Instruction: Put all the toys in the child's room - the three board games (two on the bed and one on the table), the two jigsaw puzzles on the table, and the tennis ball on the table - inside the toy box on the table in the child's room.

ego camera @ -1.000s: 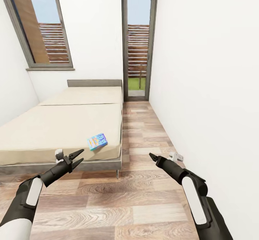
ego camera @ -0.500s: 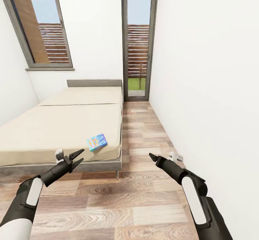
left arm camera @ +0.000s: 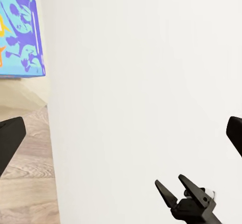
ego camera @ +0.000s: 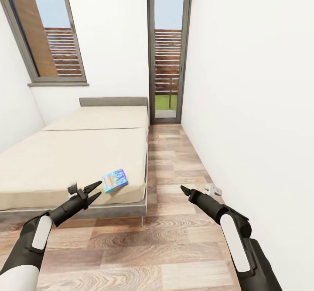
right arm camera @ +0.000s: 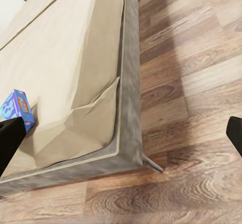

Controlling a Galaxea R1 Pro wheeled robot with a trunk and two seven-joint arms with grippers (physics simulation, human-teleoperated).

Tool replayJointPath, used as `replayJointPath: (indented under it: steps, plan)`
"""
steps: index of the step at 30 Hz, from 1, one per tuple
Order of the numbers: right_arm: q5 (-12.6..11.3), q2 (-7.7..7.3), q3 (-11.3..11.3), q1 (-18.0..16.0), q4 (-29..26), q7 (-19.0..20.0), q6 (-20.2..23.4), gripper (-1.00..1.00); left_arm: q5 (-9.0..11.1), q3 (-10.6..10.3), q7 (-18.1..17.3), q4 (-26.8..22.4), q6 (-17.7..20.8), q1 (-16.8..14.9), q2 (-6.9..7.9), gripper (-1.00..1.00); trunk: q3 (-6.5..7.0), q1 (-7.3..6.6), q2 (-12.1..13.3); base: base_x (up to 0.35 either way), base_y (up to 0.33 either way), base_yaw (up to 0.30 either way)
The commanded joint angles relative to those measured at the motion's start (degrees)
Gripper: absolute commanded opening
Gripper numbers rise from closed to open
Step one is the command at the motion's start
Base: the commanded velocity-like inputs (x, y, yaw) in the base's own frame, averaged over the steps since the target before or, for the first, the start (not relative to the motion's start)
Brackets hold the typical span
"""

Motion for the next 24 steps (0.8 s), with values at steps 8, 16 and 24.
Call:
replayJointPath:
  steps: [8,16,24]
  plan:
    - [-0.1,0.06,-0.1,0.0,0.0,0.1,0.3,1.00,0.0,0.1,-0.2,0.0,0.3,0.0,0.03,1.00,-0.05,0.00,0.0,0.067,0.000,0.000]
    - [-0.1,0.06,-0.1,0.0,0.0,0.1,0.3,1.00,0.1,0.1,-0.3,0.0,0.3,0.0,0.00,1.00,-0.05,0.00,0.0,0.147,0.000,0.000]
    - [-0.1,0.04,-0.1,0.0,0.0,0.1,0.3,1.00,0.1,0.1,-0.4,0.0,0.7,0.0,-0.13,1.00,-0.05,0.00,0.0,0.024,0.000,0.000]
